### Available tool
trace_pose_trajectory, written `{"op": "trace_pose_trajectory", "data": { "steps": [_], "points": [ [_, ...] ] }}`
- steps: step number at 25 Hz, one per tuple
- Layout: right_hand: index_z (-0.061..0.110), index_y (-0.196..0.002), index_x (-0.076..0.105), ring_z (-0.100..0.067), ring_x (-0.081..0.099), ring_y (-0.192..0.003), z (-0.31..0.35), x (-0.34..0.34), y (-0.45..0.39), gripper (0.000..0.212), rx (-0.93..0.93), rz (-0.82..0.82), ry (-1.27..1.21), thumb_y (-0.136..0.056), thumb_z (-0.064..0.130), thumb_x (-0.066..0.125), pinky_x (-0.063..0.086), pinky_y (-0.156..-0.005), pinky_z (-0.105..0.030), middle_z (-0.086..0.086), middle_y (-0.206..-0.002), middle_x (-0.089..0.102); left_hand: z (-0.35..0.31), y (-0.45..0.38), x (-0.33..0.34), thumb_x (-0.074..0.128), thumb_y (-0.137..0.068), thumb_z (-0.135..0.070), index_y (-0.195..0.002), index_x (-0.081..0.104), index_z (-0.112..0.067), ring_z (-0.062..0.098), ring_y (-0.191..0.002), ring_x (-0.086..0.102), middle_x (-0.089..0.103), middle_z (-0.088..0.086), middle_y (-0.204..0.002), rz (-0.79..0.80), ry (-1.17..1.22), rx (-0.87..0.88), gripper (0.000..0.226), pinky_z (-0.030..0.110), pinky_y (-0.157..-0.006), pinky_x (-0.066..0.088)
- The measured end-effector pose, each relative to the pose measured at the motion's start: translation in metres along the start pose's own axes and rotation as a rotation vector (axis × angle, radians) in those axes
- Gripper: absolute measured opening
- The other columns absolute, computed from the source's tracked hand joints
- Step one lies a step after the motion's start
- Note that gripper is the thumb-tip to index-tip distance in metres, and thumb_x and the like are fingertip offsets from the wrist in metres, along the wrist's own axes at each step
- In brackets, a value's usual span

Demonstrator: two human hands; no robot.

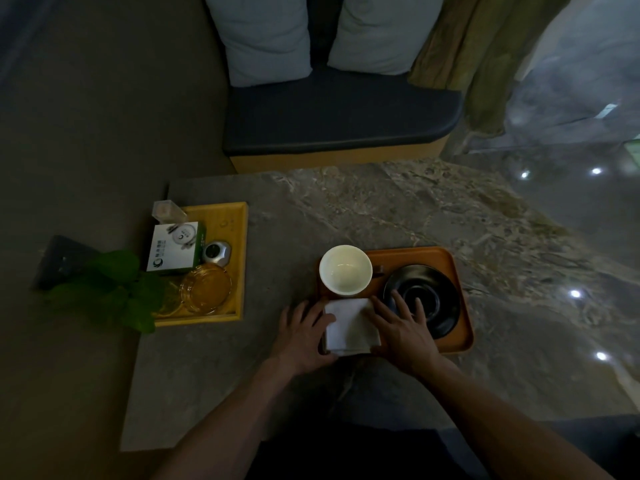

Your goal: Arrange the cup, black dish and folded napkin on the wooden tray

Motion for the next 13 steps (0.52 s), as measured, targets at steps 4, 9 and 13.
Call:
{"op": "trace_pose_trajectory", "data": {
  "steps": [4,9,13],
  "points": [
    [0.039,-0.151,0.003,-0.035,-0.016,-0.146,0.003,-0.005,0.005,0.085,0.029,0.015,0.002,-0.087,0.055,0.057,-0.007,-0.112,-0.068,0.003,-0.163,-0.004,-0.003,0.002,-0.002,0.056,-0.080,-0.068,-0.148,0.024,-0.035,0.028,-0.149,0.000,0.008,-0.002,-0.163,0.018,-0.018,-0.007,0.082,0.058,-0.120,0.003],
    [0.035,-0.150,0.015,-0.030,-0.010,-0.148,0.003,-0.016,0.019,0.077,0.067,-0.039,-0.054,-0.087,0.057,0.054,-0.001,-0.116,-0.065,0.005,-0.163,0.004,-0.008,0.012,-0.007,0.055,-0.081,-0.067,-0.148,0.025,-0.034,0.028,-0.150,-0.001,0.004,-0.001,-0.164,-0.026,-0.022,-0.025,0.081,0.057,-0.119,0.005],
    [0.039,-0.147,0.022,-0.029,-0.003,-0.148,0.001,-0.017,0.032,0.071,0.011,-0.074,-0.103,-0.087,0.059,0.051,0.003,-0.116,-0.061,0.008,-0.162,0.008,-0.012,0.020,-0.006,0.054,-0.081,-0.066,-0.144,0.033,-0.035,0.027,-0.149,0.001,0.009,-0.002,-0.163,-0.082,0.047,-0.047,0.073,0.053,-0.118,0.008]
  ]
}}
Point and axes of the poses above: each hand's wrist, its own y-axis away from the middle knuckle, its own x-axis out of the palm, z = x × y, the point moved 10 cm from there along -y, towards the middle knuckle
